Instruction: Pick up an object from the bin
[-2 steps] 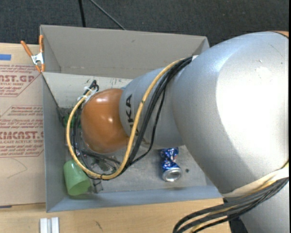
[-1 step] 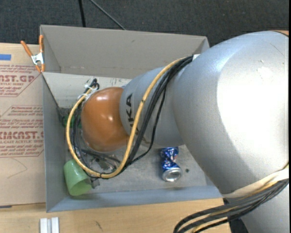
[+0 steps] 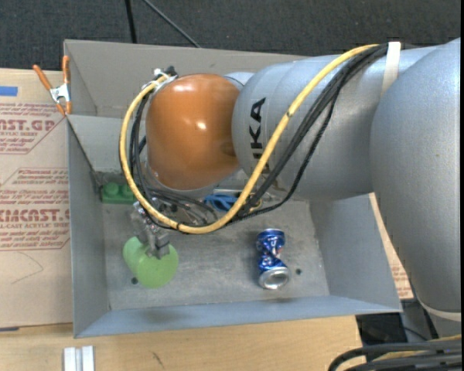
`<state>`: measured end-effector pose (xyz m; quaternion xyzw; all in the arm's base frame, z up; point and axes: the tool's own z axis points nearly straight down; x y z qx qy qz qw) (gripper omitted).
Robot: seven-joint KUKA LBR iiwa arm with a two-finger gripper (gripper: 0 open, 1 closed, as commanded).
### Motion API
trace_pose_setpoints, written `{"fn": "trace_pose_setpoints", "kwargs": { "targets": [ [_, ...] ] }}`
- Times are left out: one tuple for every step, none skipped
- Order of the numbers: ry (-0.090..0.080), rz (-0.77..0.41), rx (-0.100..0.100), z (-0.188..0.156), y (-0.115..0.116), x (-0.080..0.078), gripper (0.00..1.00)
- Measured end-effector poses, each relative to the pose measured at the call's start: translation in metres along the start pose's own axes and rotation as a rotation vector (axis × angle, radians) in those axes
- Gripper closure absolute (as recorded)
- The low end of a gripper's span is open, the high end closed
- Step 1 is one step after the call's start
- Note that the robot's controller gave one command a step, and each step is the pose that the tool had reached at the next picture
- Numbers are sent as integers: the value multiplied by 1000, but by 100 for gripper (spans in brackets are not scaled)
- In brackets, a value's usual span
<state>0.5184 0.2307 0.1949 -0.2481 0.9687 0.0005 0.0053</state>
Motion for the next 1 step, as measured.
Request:
{"fn": "trace_pose_setpoints", "kwargs": {
  "targets": [
    [0,-271,-2,-132,6,19,100]
  ]
}}
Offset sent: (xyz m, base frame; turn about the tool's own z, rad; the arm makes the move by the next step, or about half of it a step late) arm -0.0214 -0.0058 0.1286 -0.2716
